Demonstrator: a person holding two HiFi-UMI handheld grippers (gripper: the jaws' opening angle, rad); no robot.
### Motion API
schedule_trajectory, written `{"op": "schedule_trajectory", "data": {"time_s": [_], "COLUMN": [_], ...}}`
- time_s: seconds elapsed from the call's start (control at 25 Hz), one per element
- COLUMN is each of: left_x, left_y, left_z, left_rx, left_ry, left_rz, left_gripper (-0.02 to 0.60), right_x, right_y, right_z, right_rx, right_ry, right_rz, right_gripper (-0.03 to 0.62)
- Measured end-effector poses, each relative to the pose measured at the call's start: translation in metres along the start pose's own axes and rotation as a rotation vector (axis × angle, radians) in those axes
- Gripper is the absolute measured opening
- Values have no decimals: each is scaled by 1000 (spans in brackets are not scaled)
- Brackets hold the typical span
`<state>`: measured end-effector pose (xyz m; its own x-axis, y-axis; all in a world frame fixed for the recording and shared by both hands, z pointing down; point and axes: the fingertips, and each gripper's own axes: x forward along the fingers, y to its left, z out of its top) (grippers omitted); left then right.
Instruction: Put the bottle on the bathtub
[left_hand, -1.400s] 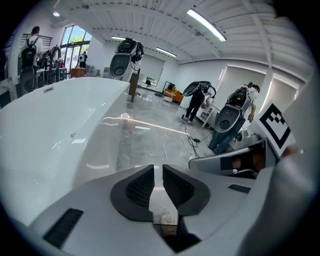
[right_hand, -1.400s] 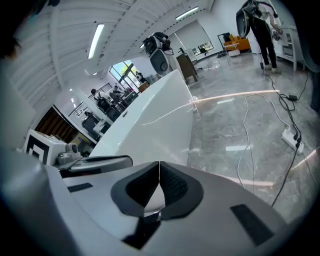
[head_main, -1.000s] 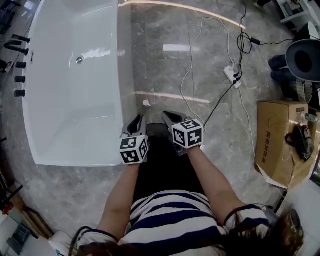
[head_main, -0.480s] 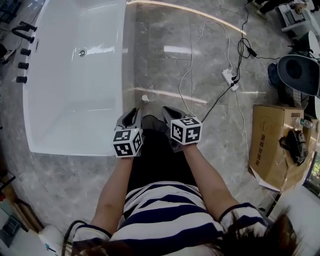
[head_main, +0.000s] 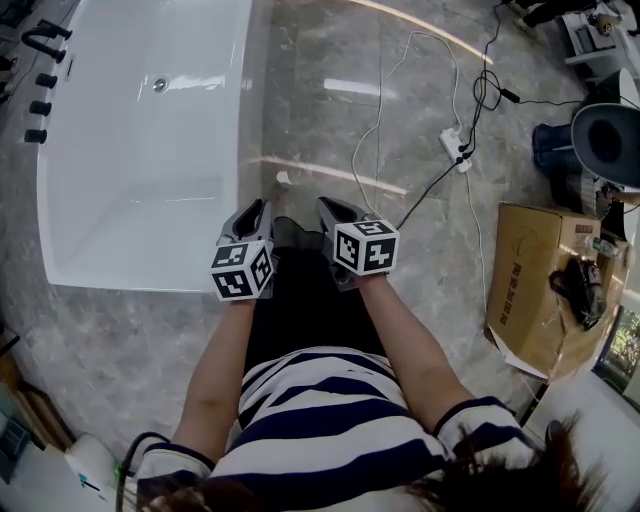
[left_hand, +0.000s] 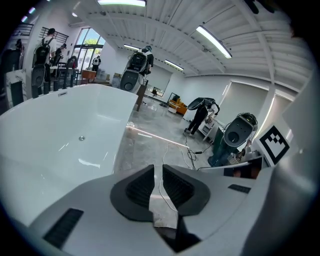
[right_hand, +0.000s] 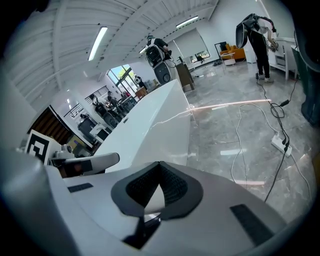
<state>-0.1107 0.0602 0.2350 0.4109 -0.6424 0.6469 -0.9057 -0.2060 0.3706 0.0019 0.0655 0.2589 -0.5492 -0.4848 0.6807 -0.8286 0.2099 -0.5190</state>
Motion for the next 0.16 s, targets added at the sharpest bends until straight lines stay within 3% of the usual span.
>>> {"op": "schedule_trajectory", "data": {"time_s": [0.16], "left_x": [1], "left_y": [3], "left_z": [4], "left_rx": [13], "left_ry": [-5], "left_rz": [5], "left_gripper": [63], "right_x": [4], "right_y": [1], "right_z": [4], "right_rx": [-5], "right_ry": [5], "right_rz": [8], "right_gripper": [26]}}
